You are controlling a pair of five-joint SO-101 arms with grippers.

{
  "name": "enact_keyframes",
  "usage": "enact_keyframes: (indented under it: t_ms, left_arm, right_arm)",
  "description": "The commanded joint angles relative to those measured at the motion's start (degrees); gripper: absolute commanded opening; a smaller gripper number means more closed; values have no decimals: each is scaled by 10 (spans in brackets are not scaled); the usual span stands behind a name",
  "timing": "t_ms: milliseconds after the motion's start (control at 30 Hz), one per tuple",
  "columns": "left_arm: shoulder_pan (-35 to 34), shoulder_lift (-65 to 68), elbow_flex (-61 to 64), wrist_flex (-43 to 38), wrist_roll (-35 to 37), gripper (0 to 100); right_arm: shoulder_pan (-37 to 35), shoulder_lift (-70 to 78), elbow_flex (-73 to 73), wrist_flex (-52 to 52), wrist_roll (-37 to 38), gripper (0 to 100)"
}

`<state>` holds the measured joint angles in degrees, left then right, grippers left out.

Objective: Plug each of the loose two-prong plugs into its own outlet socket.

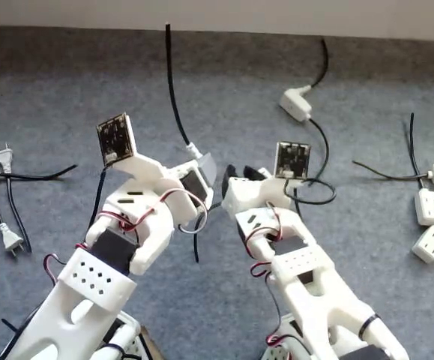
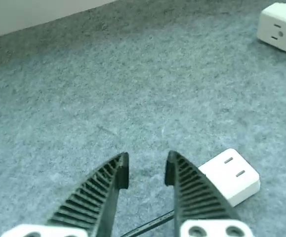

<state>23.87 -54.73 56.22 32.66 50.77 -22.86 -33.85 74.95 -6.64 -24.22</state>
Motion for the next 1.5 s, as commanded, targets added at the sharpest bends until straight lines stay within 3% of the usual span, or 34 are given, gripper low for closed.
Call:
enact_keyframes:
  t_ms: [0, 100, 200, 467, 567, 1033, 1467]
  left_arm:
    - [4, 0, -4, -12, 1, 7]
    - [4, 3, -4, -27, 4, 7]
    - [0, 1, 33, -105, 4, 7]
    - [12, 2, 249, -542, 94, 7]
    - [12, 4, 291, -660, 93, 7]
    - [40, 0, 300, -627, 97, 7]
    - [29, 2, 324, -626, 89, 7]
  right_arm:
    - [5, -21, -2, 0, 10, 60]
    - [5, -22, -1, 4, 11, 58]
    - [5, -26, 0, 6, 11, 11]
    - [-22, -28, 19, 6, 11, 8]
    - [-36, -28, 19, 6, 11, 8]
    - [-55, -96, -13, 110, 16, 8]
    - [-74, -150, -18, 172, 127, 9]
